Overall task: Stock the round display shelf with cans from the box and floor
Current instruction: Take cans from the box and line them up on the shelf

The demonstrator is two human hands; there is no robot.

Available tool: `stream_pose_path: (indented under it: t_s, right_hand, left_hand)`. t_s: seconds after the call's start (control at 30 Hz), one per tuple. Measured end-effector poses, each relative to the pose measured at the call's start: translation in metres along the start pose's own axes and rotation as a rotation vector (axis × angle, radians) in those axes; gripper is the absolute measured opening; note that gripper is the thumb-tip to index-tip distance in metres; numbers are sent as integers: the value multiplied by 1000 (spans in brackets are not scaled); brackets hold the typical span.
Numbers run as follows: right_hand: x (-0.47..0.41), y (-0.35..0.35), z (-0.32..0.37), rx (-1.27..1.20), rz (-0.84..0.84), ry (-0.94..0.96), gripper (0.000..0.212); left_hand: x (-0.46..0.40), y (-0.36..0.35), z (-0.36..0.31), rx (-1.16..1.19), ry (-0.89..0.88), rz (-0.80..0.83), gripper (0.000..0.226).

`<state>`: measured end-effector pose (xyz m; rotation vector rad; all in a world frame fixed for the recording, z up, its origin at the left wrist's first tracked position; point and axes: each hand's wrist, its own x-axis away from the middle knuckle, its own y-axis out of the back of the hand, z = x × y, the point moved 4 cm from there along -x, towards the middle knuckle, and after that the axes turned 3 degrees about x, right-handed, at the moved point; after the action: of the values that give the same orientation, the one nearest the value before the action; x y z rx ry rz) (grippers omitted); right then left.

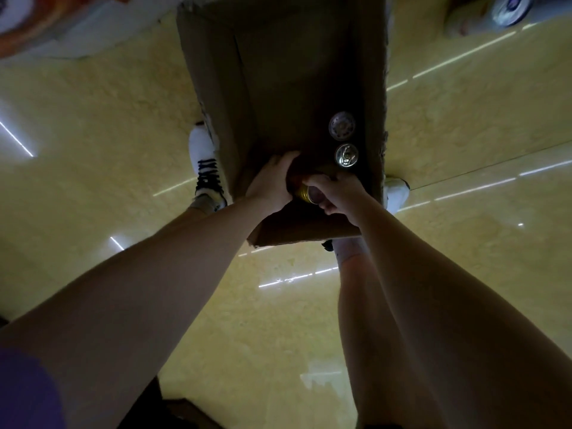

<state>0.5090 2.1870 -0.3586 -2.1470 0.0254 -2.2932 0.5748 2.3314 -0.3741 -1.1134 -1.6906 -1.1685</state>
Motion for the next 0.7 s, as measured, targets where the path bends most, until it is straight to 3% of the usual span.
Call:
stream_pose_path:
  t_s: [0.07, 0.23, 0.37, 0.43, 0.7]
  right_hand:
    - [16, 2, 16, 70, 35, 73, 54]
    - [63, 11, 52, 154, 48, 160, 49]
    - [117, 17, 79, -162, 56, 142, 32]
    - [146, 20, 94, -202, 66, 204, 19]
    - [350, 45, 180, -114, -70, 510, 16]
  left_hand:
    - [7, 13, -9, -62, -75, 12, 91]
    - [39, 57, -27, -73, -203, -1, 81]
    - [85, 99, -48, -45, -236, -36, 71]
    - [114, 124, -63, -44, -255, -55, 69]
    - [272, 254, -174, -65, -401, -167, 87]
